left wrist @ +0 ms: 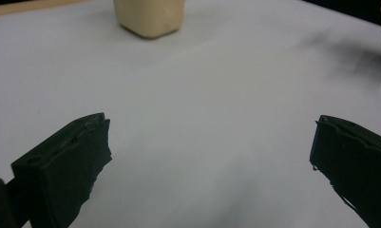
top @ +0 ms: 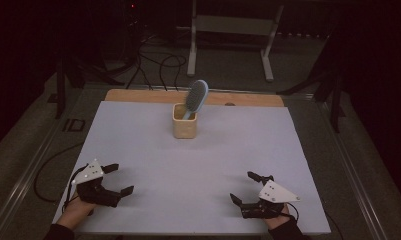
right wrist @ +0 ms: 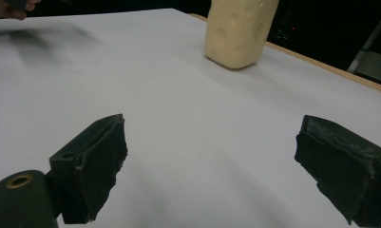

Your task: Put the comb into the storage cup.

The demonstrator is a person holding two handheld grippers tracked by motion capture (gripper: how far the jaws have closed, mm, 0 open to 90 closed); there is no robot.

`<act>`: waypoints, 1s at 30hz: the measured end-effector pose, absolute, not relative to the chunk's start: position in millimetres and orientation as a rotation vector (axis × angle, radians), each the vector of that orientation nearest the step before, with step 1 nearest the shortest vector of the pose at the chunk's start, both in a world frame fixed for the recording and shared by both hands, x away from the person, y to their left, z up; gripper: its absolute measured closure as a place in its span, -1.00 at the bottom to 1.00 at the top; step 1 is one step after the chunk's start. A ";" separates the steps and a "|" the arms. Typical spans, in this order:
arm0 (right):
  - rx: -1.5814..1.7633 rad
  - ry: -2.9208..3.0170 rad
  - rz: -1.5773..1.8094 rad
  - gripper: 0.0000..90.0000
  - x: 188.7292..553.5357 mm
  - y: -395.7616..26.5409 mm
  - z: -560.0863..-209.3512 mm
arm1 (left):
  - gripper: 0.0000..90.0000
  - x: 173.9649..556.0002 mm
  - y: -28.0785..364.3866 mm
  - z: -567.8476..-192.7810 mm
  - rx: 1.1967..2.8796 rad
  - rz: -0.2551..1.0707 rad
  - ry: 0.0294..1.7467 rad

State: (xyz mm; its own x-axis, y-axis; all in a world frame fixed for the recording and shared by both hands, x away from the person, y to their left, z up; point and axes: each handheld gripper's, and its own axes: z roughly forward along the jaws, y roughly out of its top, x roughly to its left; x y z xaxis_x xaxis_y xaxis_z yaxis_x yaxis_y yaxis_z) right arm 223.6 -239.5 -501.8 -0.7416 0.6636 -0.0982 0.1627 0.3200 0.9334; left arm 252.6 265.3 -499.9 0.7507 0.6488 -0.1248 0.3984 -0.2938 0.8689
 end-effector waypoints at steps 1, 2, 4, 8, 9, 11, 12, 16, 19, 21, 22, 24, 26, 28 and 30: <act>0.728 2.121 1.419 -0.79 223.6 -239.5 -501.8 | -1.00 252.6 265.3 -499.9 1.926 0.307 0.799; 0.728 2.122 1.418 -0.79 223.6 -239.5 -501.8 | -1.00 250.6 265.4 -500.7 1.927 0.309 0.802; 0.726 2.123 1.417 -0.79 223.2 -239.2 -501.4 | -1.00 244.7 266.1 -503.5 1.938 0.308 0.806; 0.720 2.120 1.420 -0.79 223.0 -239.1 -501.3 | -1.00 238.8 267.9 -506.5 1.942 0.328 0.828; 0.724 2.120 1.421 -0.79 223.2 -239.3 -501.5 | -1.00 235.0 269.3 -507.8 1.949 0.352 0.843; 0.725 2.121 1.420 -0.79 223.2 -239.3 -501.4 | -1.00 233.6 270.5 -508.2 1.947 0.345 0.848; 0.724 2.121 1.419 -0.79 223.0 -239.2 -501.4 | -1.00 231.9 271.5 -508.8 1.945 0.341 0.853; 0.721 2.123 1.417 -0.79 223.0 -239.2 -501.3 | -1.00 226.2 277.3 -510.8 1.943 0.340 0.868; 0.724 2.123 1.416 -0.79 223.1 -239.1 -501.5 | -1.00 223.6 283.2 -512.2 1.936 0.344 0.883; 0.723 2.123 1.415 -0.79 223.2 -238.8 -501.6 | -1.00 222.6 286.2 -513.3 1.932 0.343 0.895; 0.724 2.123 1.416 -0.79 223.2 -238.6 -501.7 | -1.00 221.7 287.2 -513.8 1.932 0.343 0.897; 0.723 2.123 1.415 -0.79 223.2 -238.7 -501.6 | -1.00 219.7 288.8 -515.1 1.940 0.343 0.901; 0.722 2.123 1.414 -0.79 223.4 -238.9 -501.8 | -1.00 217.1 291.4 -516.0 1.934 0.350 0.909; 0.720 2.122 1.411 -0.79 223.7 -239.1 -502.1 | -1.00 216.4 292.4 -516.2 1.929 0.349 0.914; 0.718 2.124 1.411 -0.79 223.6 -239.1 -502.1 | -1.00 214.7 293.2 -516.8 1.920 0.350 0.922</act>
State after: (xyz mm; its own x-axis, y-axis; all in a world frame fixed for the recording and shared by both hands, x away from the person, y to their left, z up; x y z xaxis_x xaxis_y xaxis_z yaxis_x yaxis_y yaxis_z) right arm 223.6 -239.1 -502.1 -0.7433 0.6603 -0.1073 0.1570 0.3281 0.9315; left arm 214.7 293.2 -516.8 0.6758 0.7253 -0.1315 0.4555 -0.2707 0.8481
